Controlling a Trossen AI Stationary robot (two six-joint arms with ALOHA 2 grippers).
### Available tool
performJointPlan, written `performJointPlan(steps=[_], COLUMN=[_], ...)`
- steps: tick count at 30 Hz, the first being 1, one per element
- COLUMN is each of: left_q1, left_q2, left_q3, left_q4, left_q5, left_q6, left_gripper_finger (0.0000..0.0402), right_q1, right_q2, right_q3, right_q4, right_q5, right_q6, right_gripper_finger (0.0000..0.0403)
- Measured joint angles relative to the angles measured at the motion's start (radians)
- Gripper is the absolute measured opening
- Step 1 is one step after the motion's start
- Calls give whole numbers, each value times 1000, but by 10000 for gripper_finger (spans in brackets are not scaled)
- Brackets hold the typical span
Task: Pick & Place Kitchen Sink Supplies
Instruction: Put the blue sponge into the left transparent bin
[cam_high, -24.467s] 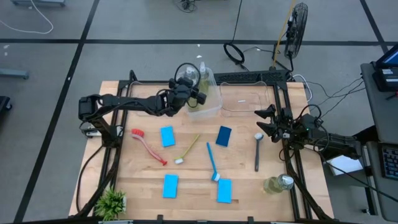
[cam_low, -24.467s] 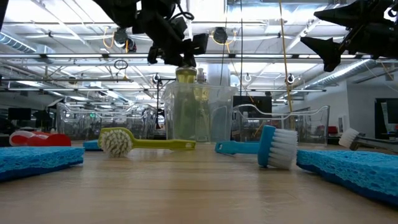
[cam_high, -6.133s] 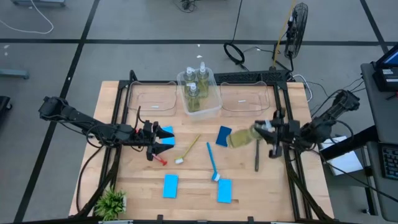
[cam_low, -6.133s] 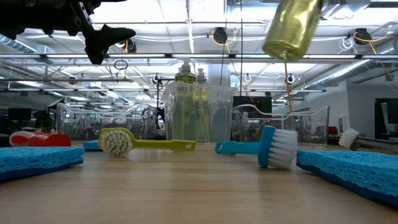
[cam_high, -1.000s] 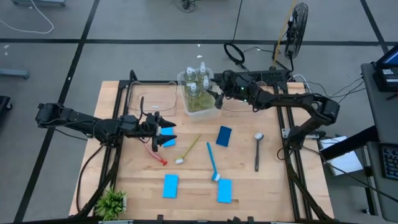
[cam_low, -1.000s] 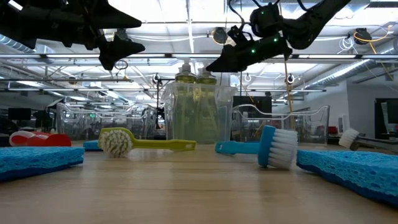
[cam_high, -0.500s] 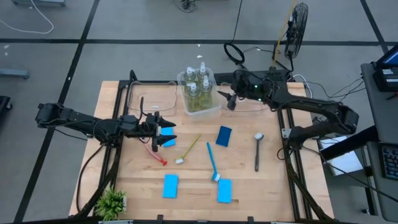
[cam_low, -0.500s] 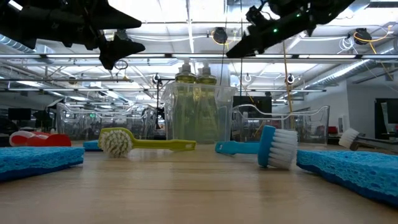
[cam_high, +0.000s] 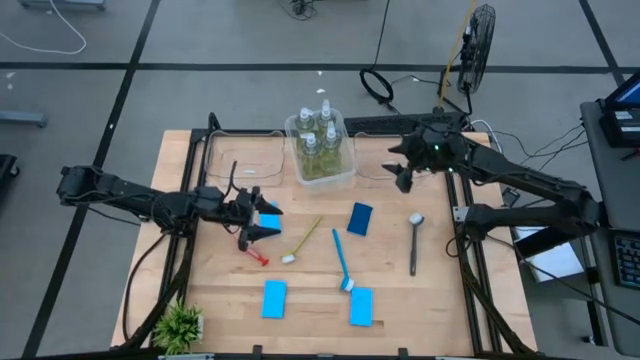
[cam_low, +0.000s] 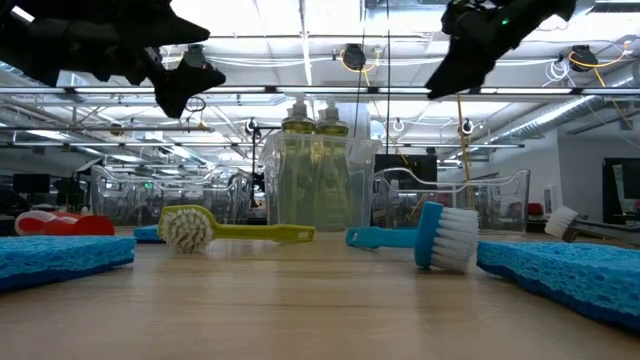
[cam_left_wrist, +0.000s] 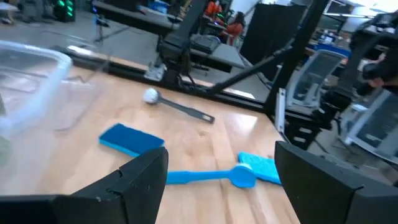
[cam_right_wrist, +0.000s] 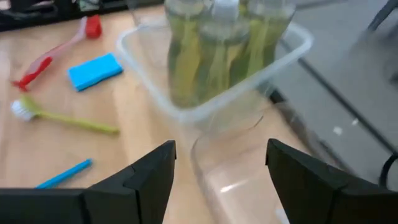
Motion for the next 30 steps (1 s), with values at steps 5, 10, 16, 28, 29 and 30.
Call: performJointPlan(steps=[5, 10, 16, 28, 29, 30], left_q1=[0, 5, 26, 26, 26, 26], left_q2=[0, 0, 0, 0, 0, 0], left_q3=[-4, -4, -4, -5, -5, -5], left_q4=[0, 0, 0, -61, -62, -62], left_q5=[69, 128, 202, 241, 240, 241], left_q6=[0, 18, 21, -22, -22, -22], left_gripper_finger=[296, 296, 296, 296, 296, 296], right_q1=[74, 159, 229, 364, 374, 382], right_q2=[-48, -62, -60, 21, 36, 52], right_q3=[0, 0, 0, -1, -1, -1], right_q4=[-63, -93, -104, -104, -104, -104], right_q5=[-3, -4, -92, -186, -183, -178], right_q6=[132, 268, 462, 879, 914, 951], right_gripper_finger=[238, 238, 238, 238, 238, 238])
